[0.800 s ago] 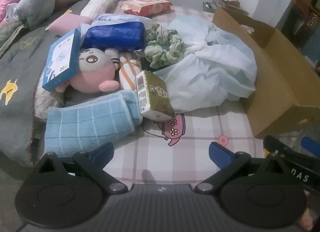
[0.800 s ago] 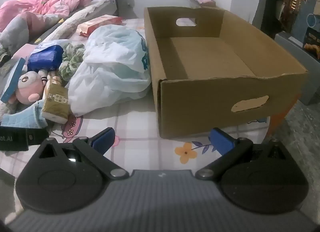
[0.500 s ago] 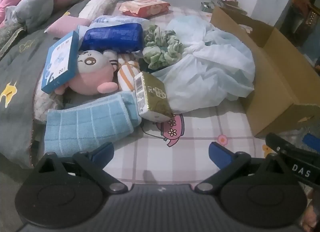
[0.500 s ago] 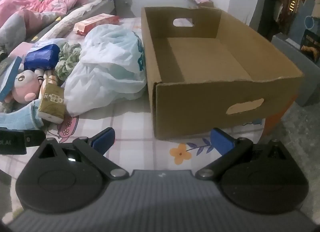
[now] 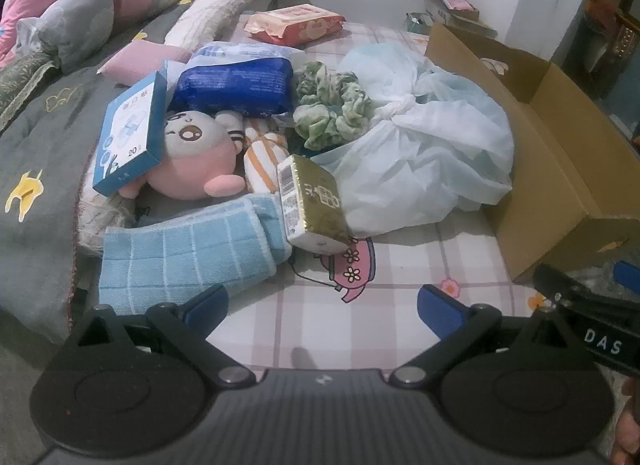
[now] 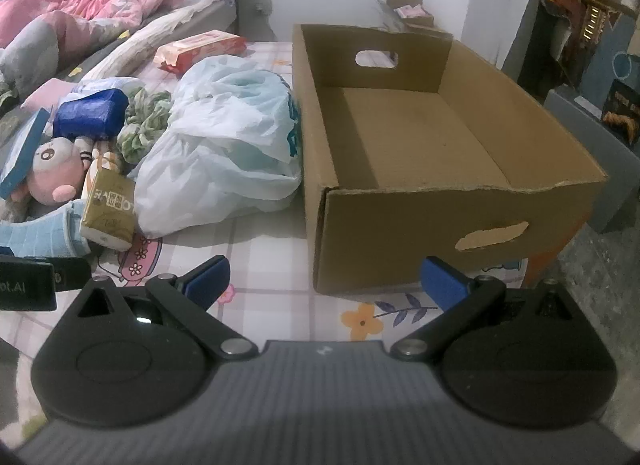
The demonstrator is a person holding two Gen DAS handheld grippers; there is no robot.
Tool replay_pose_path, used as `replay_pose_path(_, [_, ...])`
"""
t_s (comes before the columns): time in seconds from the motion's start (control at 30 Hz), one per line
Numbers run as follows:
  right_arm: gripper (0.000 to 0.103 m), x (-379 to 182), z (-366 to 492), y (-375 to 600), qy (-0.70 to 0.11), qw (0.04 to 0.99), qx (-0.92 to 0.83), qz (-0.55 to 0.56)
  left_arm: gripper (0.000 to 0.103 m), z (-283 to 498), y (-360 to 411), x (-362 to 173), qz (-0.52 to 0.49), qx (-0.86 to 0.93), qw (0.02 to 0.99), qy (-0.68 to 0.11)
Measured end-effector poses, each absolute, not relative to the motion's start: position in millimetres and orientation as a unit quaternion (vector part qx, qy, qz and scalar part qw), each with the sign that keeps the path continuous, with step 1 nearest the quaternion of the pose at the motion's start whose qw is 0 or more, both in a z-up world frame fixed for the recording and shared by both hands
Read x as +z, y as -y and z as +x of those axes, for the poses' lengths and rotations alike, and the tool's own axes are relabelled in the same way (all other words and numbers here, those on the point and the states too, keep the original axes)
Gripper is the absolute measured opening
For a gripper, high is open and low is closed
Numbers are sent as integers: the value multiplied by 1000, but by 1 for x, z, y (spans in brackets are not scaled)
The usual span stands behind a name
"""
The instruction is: Organize soft objects
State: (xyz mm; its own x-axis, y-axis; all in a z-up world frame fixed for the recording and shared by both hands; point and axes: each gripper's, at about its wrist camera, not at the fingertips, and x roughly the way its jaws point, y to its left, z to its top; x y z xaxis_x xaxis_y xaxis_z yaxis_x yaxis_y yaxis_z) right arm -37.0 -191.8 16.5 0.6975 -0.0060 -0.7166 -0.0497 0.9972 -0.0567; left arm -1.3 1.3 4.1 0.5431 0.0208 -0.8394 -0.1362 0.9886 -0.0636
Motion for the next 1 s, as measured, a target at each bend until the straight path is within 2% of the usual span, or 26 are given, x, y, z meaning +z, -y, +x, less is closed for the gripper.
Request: replay_pose_path(1.0, [102,20,-32,184,-389,920,16,-43,101,-2,-8,8,-63,52,880,-467])
